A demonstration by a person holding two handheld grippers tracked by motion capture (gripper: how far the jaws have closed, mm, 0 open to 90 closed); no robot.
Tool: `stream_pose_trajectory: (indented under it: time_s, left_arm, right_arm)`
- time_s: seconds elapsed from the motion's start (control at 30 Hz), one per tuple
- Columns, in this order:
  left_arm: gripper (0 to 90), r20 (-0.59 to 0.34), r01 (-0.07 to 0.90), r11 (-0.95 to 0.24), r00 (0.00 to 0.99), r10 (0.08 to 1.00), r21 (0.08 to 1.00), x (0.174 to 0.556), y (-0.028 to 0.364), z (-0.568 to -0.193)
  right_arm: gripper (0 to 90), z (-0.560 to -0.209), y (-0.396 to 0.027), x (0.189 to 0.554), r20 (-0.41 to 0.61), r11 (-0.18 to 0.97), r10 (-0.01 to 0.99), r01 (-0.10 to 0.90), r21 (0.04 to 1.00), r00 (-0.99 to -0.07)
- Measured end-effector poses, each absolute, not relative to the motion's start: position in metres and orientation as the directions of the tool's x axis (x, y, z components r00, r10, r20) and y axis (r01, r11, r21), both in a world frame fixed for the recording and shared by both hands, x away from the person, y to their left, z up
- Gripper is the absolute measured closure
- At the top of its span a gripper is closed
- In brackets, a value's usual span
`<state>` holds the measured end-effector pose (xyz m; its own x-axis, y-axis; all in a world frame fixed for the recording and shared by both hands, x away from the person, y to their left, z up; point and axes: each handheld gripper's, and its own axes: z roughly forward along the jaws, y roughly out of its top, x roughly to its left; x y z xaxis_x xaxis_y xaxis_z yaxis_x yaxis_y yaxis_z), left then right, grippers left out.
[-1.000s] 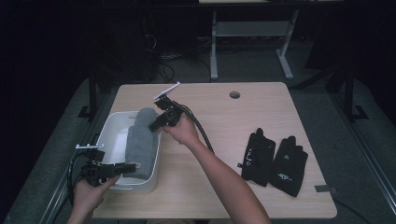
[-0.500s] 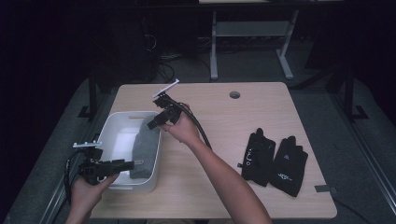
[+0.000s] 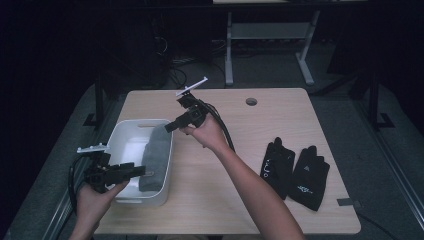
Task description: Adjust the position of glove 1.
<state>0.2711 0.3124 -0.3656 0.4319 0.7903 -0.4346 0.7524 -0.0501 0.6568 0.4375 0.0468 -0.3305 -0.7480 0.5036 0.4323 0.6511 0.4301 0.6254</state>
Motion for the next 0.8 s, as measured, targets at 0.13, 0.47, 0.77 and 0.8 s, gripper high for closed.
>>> stream_pose_trajectory:
  time_s: [0.13, 0.47, 0.77, 0.8]
  left_arm:
    - [34.6, -0.437, 0.745, -0.050, 0.443, 0.783, 0.665, 0.271, 0.308, -0.361]
    - [34.2, -0.425, 0.731, -0.075, 0.473, 0.772, 0.678, 0.270, 0.298, -0.355]
    - [33.7, -0.418, 0.721, -0.092, 0.495, 0.762, 0.687, 0.272, 0.286, -0.349]
    - [33.7, -0.418, 0.719, -0.092, 0.498, 0.760, 0.689, 0.272, 0.285, -0.348]
  right_arm:
    - [47.2, -0.327, 0.035, 0.435, 0.432, 0.427, 0.502, 0.649, 0.629, -0.749]
    - [45.8, -0.320, 0.012, 0.427, 0.431, 0.395, 0.516, 0.652, 0.647, -0.740]
    - [44.7, -0.319, -0.001, 0.425, 0.435, 0.382, 0.522, 0.658, 0.649, -0.733]
    - [44.7, -0.319, -0.003, 0.425, 0.435, 0.380, 0.523, 0.657, 0.651, -0.733]
